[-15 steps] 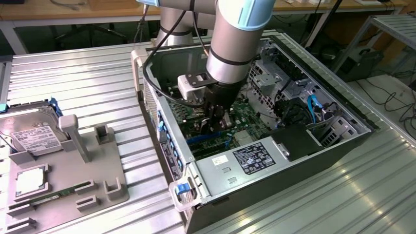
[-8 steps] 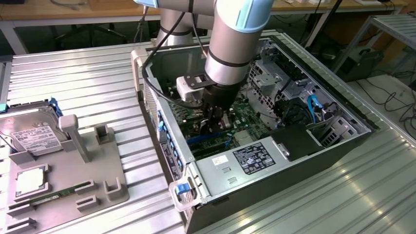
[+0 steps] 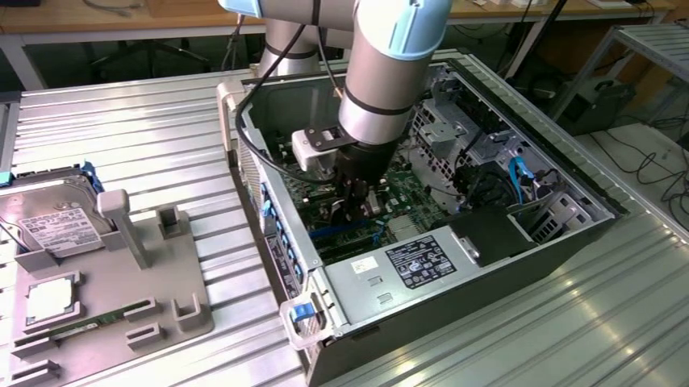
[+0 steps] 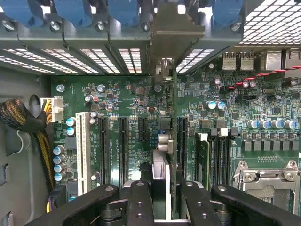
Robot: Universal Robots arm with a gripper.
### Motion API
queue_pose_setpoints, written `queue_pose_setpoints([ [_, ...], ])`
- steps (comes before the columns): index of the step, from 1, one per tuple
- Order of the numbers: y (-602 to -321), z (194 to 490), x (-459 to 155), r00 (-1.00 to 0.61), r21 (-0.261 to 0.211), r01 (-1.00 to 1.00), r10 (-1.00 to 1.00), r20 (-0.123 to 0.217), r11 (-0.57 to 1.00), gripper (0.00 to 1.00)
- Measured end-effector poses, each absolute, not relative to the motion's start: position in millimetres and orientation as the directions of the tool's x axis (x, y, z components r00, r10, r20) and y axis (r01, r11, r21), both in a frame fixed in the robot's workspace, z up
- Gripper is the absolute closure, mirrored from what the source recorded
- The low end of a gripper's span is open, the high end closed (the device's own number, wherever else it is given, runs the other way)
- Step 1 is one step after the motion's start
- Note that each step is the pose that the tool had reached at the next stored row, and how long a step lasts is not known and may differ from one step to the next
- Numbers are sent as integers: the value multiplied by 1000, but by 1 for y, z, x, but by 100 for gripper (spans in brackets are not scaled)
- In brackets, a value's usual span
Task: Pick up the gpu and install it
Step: 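Insert the gpu into the slot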
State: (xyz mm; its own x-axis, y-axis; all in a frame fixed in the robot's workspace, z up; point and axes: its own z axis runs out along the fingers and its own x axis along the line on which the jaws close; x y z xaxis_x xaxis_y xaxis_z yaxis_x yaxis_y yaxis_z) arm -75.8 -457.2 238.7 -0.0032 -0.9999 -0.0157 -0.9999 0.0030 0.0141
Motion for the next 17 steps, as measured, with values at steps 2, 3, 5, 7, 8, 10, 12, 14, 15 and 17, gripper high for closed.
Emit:
queue_pose_setpoints([
  [2,-457,238,-76,-3,14,-1000,-1000,-16,3,72],
  [3,-457,238,-76,-3,14,-1000,-1000,-16,3,72],
  [5,-457,238,-76,-3,14,-1000,-1000,-16,3,72],
  [7,-457,238,-76,-3,14,-1000,-1000,-17,3,72],
  [8,-457,238,-76,-3,14,-1000,-1000,-17,3,72],
  [10,-457,238,-76,-3,14,-1000,-1000,-17,3,72],
  [12,-457,238,-76,-3,14,-1000,-1000,-17,3,72],
  [14,-457,238,-76,-3,13,-1000,-1000,-17,3,72],
  [15,-457,238,-77,-3,10,-1000,-1000,-17,3,72],
  [17,-457,238,-77,-3,9,-1000,-1000,-17,3,72],
])
